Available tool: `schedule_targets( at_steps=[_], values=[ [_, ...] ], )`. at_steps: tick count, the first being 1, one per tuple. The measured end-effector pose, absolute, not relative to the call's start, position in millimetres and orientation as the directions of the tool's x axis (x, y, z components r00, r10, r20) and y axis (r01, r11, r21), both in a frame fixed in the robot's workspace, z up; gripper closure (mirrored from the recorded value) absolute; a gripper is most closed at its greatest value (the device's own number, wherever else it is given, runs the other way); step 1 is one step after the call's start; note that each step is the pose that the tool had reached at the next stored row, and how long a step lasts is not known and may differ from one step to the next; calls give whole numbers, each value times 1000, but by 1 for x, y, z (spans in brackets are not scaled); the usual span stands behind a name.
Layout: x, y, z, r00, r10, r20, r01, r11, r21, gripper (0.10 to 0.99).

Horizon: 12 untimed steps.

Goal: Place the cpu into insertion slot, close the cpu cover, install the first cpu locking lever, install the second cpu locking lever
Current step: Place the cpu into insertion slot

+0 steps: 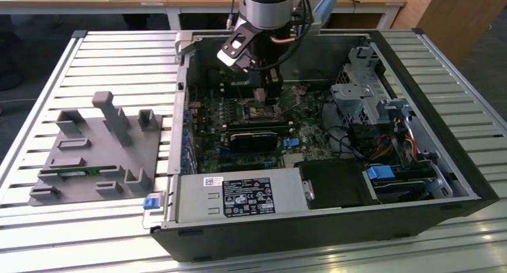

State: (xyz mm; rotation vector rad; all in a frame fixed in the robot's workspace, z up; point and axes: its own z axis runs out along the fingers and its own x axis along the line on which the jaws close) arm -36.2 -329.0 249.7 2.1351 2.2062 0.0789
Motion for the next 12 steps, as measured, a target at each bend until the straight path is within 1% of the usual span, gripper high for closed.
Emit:
schedule_targets(
  at_steps=[12],
  values=[
    [-38,-329,247,-32,999,-15,995,33,89,545]
  ],
)
